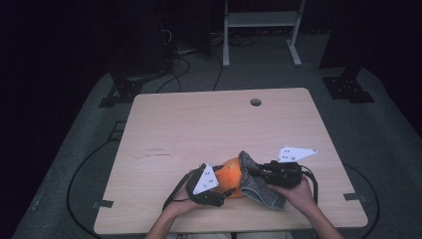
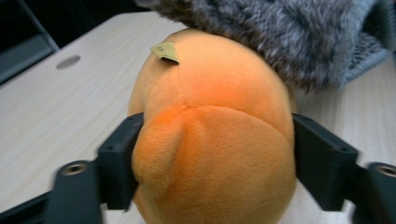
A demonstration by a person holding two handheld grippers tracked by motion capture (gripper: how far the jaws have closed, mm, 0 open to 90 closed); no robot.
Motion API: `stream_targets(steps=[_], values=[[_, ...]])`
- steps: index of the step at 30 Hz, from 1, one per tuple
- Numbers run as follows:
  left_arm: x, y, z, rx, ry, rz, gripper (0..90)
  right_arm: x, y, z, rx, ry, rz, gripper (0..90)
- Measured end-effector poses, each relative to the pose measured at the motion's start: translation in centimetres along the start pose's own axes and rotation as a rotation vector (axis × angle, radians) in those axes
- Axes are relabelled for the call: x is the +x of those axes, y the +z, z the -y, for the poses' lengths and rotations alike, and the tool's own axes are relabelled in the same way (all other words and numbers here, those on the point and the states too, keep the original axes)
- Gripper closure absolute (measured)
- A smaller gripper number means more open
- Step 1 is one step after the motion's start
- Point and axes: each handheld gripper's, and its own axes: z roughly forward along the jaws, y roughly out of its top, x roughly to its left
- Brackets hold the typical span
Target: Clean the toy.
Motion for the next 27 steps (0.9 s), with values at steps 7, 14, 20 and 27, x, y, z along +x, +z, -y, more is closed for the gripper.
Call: stream_targets(steps=[7, 14, 20, 27], values=[[0.5, 0.0, 0.2, -0.006, -0.099, 0.013, 28.1, -0.2, -0.3, 0.7, 0.006, 0.014, 0.006, 80.2], [0.7, -0.2, 0.7, 0.005, -0.076, 0.032, 30.3, -2.6, -1.1, 1.9, 0.084, 0.051, 0.130, 80.2], [0.0, -0.2, 0.6, 0.024, -0.008, 0.045, 31.7, -1.5, -1.6, 0.7, 0.008, 0.033, 0.034, 80.2], [0.0, -0.4, 0.8, 0.032, 0.000, 0.052, 31.0, -0.8, -0.3, 0.1, 0.008, 0.001, 0.028, 80.1]])
